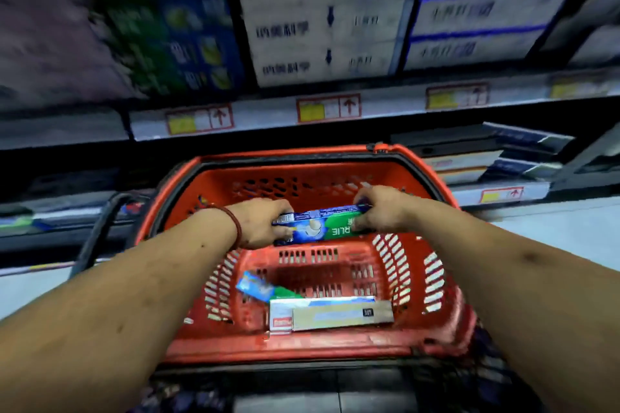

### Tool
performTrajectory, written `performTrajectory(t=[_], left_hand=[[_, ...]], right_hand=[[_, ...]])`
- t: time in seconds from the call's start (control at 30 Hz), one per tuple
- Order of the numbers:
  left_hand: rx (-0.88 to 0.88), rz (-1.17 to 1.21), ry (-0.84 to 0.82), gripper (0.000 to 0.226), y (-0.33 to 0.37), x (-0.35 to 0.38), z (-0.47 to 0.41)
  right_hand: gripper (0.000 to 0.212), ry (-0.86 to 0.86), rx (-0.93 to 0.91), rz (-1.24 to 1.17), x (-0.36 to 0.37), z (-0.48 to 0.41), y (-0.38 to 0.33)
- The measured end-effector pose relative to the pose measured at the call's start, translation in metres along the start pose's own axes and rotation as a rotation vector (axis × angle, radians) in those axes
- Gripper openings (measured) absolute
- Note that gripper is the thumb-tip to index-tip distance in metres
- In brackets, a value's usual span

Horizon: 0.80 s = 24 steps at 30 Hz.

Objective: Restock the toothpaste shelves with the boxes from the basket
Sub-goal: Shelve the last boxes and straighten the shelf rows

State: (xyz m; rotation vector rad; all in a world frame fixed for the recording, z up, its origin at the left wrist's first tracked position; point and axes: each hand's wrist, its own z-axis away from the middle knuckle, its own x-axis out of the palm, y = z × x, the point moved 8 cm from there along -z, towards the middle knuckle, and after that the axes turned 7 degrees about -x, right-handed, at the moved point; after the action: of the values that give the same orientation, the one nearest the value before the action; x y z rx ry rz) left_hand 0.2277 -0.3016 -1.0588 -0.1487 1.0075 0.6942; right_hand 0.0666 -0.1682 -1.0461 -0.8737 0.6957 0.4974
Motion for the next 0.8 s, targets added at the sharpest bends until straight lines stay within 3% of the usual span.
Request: performTrajectory(t=[0.13, 0.27, 0.37, 0.47, 0.6, 0.8], left_hand=[[-0.011, 0.184, 0.147, 0.037, -0.001, -0.047, 0.046], [0.05, 0.596, 0.312, 0.035, -0.011, -0.075, 0.078], [0.111, 0.906, 0.302, 0.039, -0.007, -0.091, 0.094], [0.133, 1.027, 0.252, 0.044, 0.005, -0.1, 0.101], [0.146, 1.119, 0.251, 0.04, 0.017, -0.106, 0.101], [0.169, 1.327, 0.35, 0.045, 0.015, -0.118, 0.096]], right_hand=[[0.048, 0.22, -0.039, -0.27, -0.057, 0.024, -0.035], [0.049, 0.396, -0.073, -0.633, -0.081, 0.044, -0.057], [0.045, 0.466, -0.102, -1.124, -0.084, 0.055, -0.073], [0.024, 0.481, -0.215, -1.441, -0.088, 0.06, -0.097], [0.013, 0.43, -0.258, -1.341, -0.08, 0.061, -0.118], [0.024, 0.357, -0.338, -1.04, -0.074, 0.061, -0.138]])
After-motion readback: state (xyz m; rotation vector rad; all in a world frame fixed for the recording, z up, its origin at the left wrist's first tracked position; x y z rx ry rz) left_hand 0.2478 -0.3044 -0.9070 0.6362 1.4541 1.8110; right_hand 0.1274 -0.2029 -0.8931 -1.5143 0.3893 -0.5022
